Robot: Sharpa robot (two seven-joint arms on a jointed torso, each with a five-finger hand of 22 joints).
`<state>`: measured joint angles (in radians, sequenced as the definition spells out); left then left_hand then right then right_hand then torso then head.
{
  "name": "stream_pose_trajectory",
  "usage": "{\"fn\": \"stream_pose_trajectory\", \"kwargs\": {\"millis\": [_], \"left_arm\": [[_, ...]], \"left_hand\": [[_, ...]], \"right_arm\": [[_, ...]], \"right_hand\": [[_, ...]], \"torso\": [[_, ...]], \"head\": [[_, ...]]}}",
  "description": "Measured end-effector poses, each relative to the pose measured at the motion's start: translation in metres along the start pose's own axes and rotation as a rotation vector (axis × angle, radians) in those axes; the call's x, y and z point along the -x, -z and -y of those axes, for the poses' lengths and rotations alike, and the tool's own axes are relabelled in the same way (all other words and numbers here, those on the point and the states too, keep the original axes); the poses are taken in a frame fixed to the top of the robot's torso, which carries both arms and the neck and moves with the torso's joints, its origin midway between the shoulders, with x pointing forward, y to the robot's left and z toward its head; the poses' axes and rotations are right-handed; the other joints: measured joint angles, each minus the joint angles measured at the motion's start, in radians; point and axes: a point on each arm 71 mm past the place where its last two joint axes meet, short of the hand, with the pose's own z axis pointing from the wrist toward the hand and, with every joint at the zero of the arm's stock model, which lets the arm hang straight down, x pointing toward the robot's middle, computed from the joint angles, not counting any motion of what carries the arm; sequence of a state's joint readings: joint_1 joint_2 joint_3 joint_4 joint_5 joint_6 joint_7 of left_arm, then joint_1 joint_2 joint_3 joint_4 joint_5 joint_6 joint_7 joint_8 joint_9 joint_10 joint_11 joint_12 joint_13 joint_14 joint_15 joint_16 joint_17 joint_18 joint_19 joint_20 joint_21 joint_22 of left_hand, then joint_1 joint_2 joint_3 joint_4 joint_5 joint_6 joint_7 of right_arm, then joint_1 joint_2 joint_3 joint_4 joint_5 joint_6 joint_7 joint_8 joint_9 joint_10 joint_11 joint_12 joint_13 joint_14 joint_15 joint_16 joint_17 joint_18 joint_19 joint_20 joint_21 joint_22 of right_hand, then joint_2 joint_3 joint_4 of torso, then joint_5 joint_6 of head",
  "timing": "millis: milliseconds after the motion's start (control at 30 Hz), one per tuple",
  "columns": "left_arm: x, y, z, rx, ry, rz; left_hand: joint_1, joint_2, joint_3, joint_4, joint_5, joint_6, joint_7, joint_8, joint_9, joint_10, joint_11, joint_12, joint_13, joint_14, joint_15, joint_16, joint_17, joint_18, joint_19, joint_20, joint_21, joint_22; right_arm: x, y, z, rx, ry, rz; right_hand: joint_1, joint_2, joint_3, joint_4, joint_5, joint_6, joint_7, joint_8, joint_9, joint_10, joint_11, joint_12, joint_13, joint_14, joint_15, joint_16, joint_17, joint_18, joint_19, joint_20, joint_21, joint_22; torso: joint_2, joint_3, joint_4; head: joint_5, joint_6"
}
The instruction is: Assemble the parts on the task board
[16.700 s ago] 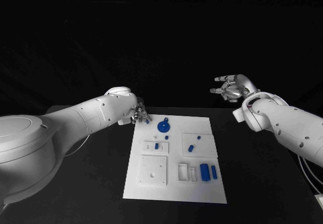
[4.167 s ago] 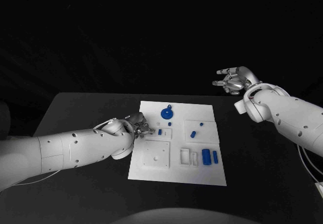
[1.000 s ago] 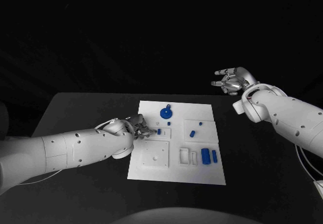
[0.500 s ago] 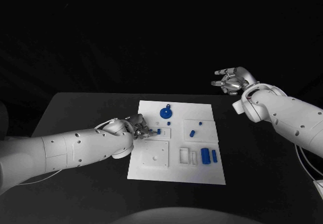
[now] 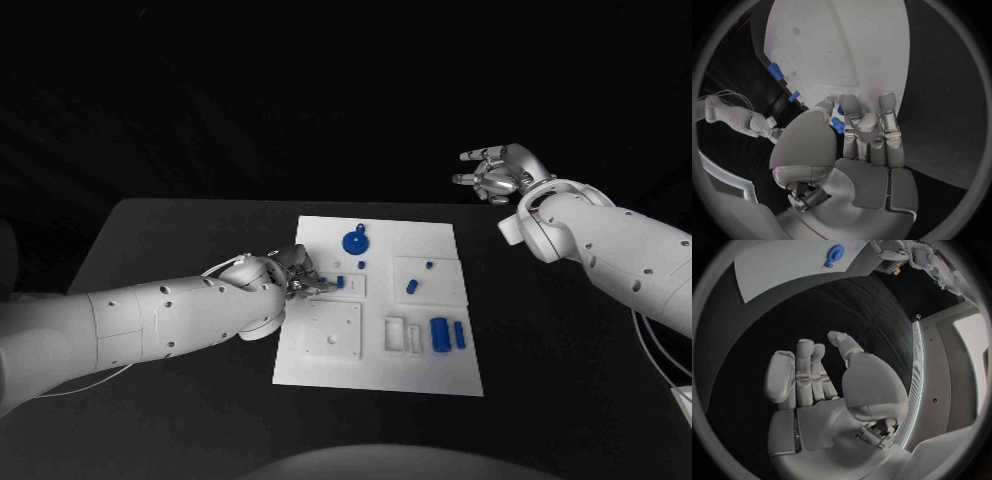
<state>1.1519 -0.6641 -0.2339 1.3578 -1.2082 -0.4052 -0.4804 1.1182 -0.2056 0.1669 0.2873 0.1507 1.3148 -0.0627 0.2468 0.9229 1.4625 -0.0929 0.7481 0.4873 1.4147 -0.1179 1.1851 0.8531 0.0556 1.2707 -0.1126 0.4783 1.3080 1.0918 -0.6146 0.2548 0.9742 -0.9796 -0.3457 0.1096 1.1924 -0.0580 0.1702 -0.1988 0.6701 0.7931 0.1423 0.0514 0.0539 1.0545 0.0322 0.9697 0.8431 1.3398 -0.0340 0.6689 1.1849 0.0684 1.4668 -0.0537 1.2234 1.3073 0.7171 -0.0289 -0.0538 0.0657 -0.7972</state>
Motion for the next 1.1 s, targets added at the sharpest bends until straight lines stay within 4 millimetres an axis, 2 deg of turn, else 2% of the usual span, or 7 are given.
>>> {"fn": "stream_pose_trajectory", "kwargs": {"millis": [200,333,433,500,700,833,1100], "left_arm": [[0.001,0.002,-0.004,-0.001,-0.002,-0.008],[0.001,0.005,-0.006,-0.003,-0.003,-0.019],[0.002,0.008,-0.008,-0.003,-0.003,-0.030],[0.003,0.010,-0.009,-0.003,-0.001,-0.038],[0.014,0.011,-0.009,-0.002,0.002,-0.042],[0.032,0.011,-0.005,-0.011,0.013,-0.019],[0.064,0.013,0.005,-0.091,0.061,0.017]], "left_hand": [[-0.013,-0.013,-0.009,-0.001,-0.015,-0.001,0.001,-0.004,-0.001,0.000,0.000,0.000,-0.001,0.000,0.000,0.000,-0.003,0.008,0.000,0.000,-0.007,0.000],[-0.024,-0.024,-0.013,0.001,-0.075,-0.007,0.007,-0.010,-0.005,0.000,0.000,-0.007,-0.004,-0.004,0.004,-0.012,-0.013,0.007,-0.004,0.004,-0.012,0.000],[-0.041,-0.041,-0.028,0.002,-0.097,-0.018,0.018,-0.018,-0.007,0.000,0.000,-0.015,-0.008,-0.013,-0.001,-0.028,-0.029,-0.007,-0.006,0.005,-0.018,0.000],[-0.045,-0.045,-0.032,0.000,-0.097,-0.034,0.020,-0.018,-0.011,0.004,0.004,-0.027,-0.012,-0.021,-0.002,-0.039,-0.041,-0.060,-0.012,0.000,-0.028,0.000],[-0.036,-0.045,-0.033,-0.002,-0.097,-0.088,0.034,-0.030,-0.036,0.004,0.007,-0.056,-0.015,-0.050,-0.004,-0.069,-0.079,-0.048,-0.017,-0.017,-0.043,0.000],[-0.009,-0.022,-0.036,-0.004,-0.097,-0.154,0.061,-0.070,-0.100,-0.026,0.028,-0.108,-0.024,-0.117,0.008,-0.122,-0.125,-0.048,-0.052,-0.019,-0.084,-0.002],[0.035,0.012,-0.055,-0.051,-0.097,-0.258,0.129,-0.132,-0.323,-0.174,0.099,-0.325,-0.167,-0.260,0.085,-0.341,-0.281,-0.048,-0.143,0.050,-0.290,-0.158]], "right_arm": [[0.000,0.001,0.001,-0.003,0.001,0.000],[0.001,0.002,0.003,-0.006,0.002,0.001],[0.001,0.002,0.005,-0.008,0.002,0.000],[0.000,0.003,0.005,-0.008,0.002,-0.001],[0.000,0.003,0.006,-0.010,0.002,-0.002],[-0.001,0.004,0.007,-0.011,0.002,-0.003],[-0.002,0.005,0.010,-0.018,0.002,-0.005]], "right_hand": [[0.000,0.000,0.003,-0.003,0.000,0.000,0.000,0.000,0.000,0.000,0.000,0.000,0.000,0.000,0.000,0.000,0.000,0.000,0.000,0.000,0.000,0.000],[0.000,0.000,0.003,-0.003,0.000,0.000,0.000,0.000,0.000,0.000,0.000,0.000,0.000,0.000,0.000,0.000,0.000,0.000,0.000,0.000,0.000,0.000],[0.000,0.000,0.003,-0.003,0.000,0.000,0.000,0.000,0.000,0.000,0.000,0.000,0.000,0.000,0.000,0.000,0.000,0.000,0.000,0.000,0.000,0.000],[0.000,0.000,0.003,-0.003,0.000,0.000,0.000,0.000,0.000,0.000,0.000,0.000,0.000,0.000,0.000,0.000,0.000,0.000,0.000,0.000,0.000,0.000],[0.000,0.000,0.003,-0.003,0.000,0.000,0.000,0.000,0.000,0.000,0.000,0.000,0.000,0.000,0.000,0.000,0.000,0.000,0.000,0.000,0.000,0.000],[0.000,0.000,0.003,-0.003,0.000,0.000,0.000,0.000,0.000,0.000,0.000,0.000,0.000,0.000,0.000,0.000,0.000,0.000,0.000,0.000,0.000,0.000],[0.000,0.000,0.003,-0.003,0.000,-0.002,-0.002,0.000,0.000,0.000,0.000,0.000,0.000,0.000,0.000,0.000,0.000,0.000,0.000,0.000,-0.004,0.000]], "torso": [[0.000,-0.0007,0.0000],[0.000,-0.0013,0.0005],[0.000,-0.0014,0.0014],[0.000,-0.0014,0.0014],[-0.001,-0.0010,0.0014],[-0.001,-0.0008,0.0009],[0.000,-0.0016,-0.0006]], "head": [[-0.004,0.001],[-0.008,0.002],[-0.010,0.004],[-0.011,0.005],[-0.012,0.008],[-0.011,0.011],[-0.013,0.017]]}}
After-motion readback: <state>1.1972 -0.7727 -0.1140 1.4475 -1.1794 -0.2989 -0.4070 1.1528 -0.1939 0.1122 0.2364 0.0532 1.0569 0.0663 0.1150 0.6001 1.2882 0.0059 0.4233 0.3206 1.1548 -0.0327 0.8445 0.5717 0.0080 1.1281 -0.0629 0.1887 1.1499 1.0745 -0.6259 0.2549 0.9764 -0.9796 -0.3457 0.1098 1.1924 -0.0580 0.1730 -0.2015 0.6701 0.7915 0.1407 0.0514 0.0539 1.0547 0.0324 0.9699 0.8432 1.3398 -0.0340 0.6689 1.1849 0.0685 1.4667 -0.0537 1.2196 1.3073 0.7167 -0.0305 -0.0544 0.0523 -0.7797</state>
